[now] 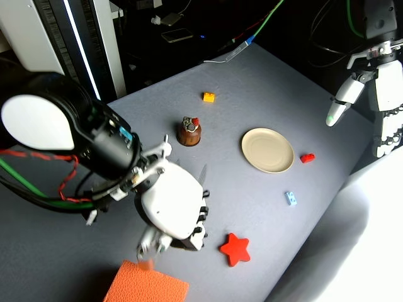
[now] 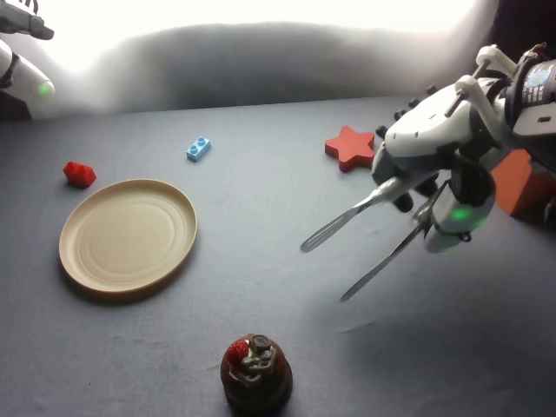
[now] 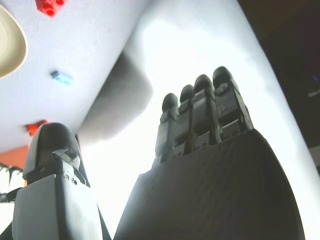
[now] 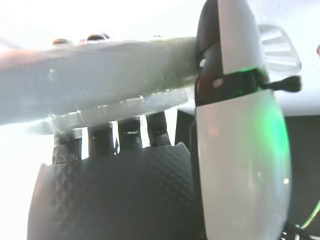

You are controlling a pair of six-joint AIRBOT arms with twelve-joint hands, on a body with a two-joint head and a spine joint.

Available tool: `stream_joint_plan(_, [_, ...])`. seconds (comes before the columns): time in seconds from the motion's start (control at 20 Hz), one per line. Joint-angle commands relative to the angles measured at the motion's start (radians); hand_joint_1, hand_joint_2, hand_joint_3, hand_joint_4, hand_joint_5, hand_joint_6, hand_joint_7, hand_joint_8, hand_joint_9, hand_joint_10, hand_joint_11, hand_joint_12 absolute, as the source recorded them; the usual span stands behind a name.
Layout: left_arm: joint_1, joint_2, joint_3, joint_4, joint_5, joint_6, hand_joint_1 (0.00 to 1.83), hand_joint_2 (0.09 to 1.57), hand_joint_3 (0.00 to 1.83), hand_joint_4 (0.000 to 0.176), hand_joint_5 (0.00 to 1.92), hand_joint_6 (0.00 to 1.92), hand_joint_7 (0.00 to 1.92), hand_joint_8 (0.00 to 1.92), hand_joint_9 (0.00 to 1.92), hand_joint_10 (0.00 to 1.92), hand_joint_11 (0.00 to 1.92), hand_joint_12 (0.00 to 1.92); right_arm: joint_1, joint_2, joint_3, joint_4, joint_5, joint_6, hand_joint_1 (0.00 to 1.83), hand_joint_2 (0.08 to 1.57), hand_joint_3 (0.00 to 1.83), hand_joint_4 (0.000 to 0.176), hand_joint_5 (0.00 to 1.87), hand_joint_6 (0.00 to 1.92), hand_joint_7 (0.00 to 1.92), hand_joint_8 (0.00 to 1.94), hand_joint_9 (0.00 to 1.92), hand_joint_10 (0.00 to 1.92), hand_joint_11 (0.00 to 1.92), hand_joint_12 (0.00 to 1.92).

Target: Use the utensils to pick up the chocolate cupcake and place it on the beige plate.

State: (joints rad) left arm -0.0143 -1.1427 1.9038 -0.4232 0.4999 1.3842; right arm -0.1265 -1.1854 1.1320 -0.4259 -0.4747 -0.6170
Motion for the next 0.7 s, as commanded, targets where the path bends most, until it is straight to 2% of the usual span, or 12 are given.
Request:
stream_joint_plan(0.0, [-0.004,0.013,0.002,-0.014,-0.087,0.003,0.53,1.02,0.00,0.000,0.11,0.00,0.05,0.00,0.07,0.00,0.00,0.09,0.021,0.009,-0.015,-0.017,0.068,0.005,1.06,1.28,0.00,0.000,0.66,1.45,0.45,1.18,0.40,1.45,0.42,1.75])
stream_joint_plan(0.05, [-0.004,0.013,0.002,-0.014,-0.085,0.004,0.52,1.02,0.00,0.000,0.11,0.00,0.05,0.00,0.07,0.00,0.00,0.12,0.035,0.014,-0.039,-0.017,0.054,0.006,1.06,1.23,0.00,0.000,0.50,0.95,0.43,1.12,0.39,1.42,0.39,1.72])
stream_joint_plan(0.1, [-0.004,0.013,0.002,-0.014,-0.085,0.004,0.51,1.03,0.00,0.000,0.10,0.00,0.04,0.00,0.06,0.00,0.00,0.10,0.041,0.015,-0.048,-0.017,0.044,0.010,1.06,1.27,0.00,0.000,0.63,1.35,0.43,1.17,0.38,1.46,0.40,1.75])
stream_joint_plan(0.15, [-0.004,0.013,0.002,-0.014,-0.085,0.004,0.49,1.03,0.00,0.000,0.10,0.00,0.03,0.00,0.05,0.00,0.00,0.08,0.055,0.016,-0.064,-0.017,0.028,0.028,1.04,1.30,0.00,0.000,0.62,1.48,0.40,1.22,0.36,1.49,0.40,1.78])
stream_joint_plan(0.3, [-0.004,0.013,0.002,-0.014,-0.085,0.005,0.51,1.03,0.00,0.000,0.10,0.00,0.03,0.00,0.05,0.00,0.00,0.03,0.076,0.016,-0.100,-0.018,0.007,0.052,1.05,1.29,0.00,0.000,0.64,1.48,0.42,1.21,0.38,1.47,0.40,1.77])
stream_joint_plan(0.35, [-0.004,0.013,0.002,-0.014,-0.085,0.005,0.51,1.03,0.00,0.000,0.11,0.01,0.04,0.01,0.05,0.00,0.01,0.03,0.078,0.015,-0.113,-0.018,0.001,0.058,1.07,1.22,0.00,0.000,0.51,0.97,0.42,1.19,0.39,1.44,0.41,1.71])
stream_joint_plan(0.4, [-0.004,0.013,0.003,-0.014,-0.083,0.005,0.50,1.03,0.00,0.000,0.11,0.01,0.04,0.00,0.05,0.00,0.01,0.03,0.078,0.013,-0.126,-0.018,-0.003,0.066,1.07,1.25,0.01,0.000,0.65,1.32,0.43,1.19,0.40,1.45,0.43,1.74])
stream_joint_plan(0.45, [-0.004,0.013,0.003,-0.014,-0.082,0.005,0.50,1.03,0.00,0.000,0.10,0.00,0.04,0.01,0.05,0.00,0.00,0.03,0.077,0.007,-0.133,-0.018,-0.010,0.073,1.06,1.21,0.00,0.000,0.49,0.95,0.40,1.20,0.38,1.46,0.39,1.74])
stream_joint_plan(0.5, [-0.004,0.013,0.003,-0.014,-0.083,0.005,0.50,1.03,0.00,0.000,0.11,0.01,0.04,0.01,0.06,0.01,0.01,0.04,0.074,0.000,-0.135,-0.019,-0.018,0.085,1.05,1.21,0.00,0.000,0.52,0.74,0.41,1.20,0.38,1.45,0.39,1.73])
stream_joint_plan(0.55, [-0.004,0.012,0.003,-0.014,-0.083,0.005,0.48,1.03,0.00,0.000,0.10,0.00,0.04,0.00,0.05,0.00,0.01,0.04,0.070,-0.009,-0.135,-0.019,-0.026,0.098,1.04,1.21,0.00,0.000,0.55,0.63,0.41,1.20,0.39,1.44,0.40,1.72])
stream_joint_plan(0.65, [-0.004,0.012,0.003,-0.014,-0.083,0.005,0.49,1.03,0.00,0.000,0.11,0.00,0.05,0.01,0.06,0.01,0.02,0.05,0.064,-0.027,-0.135,-0.018,-0.033,0.110,1.04,1.21,0.00,0.000,0.55,0.59,0.41,1.20,0.39,1.44,0.40,1.74])
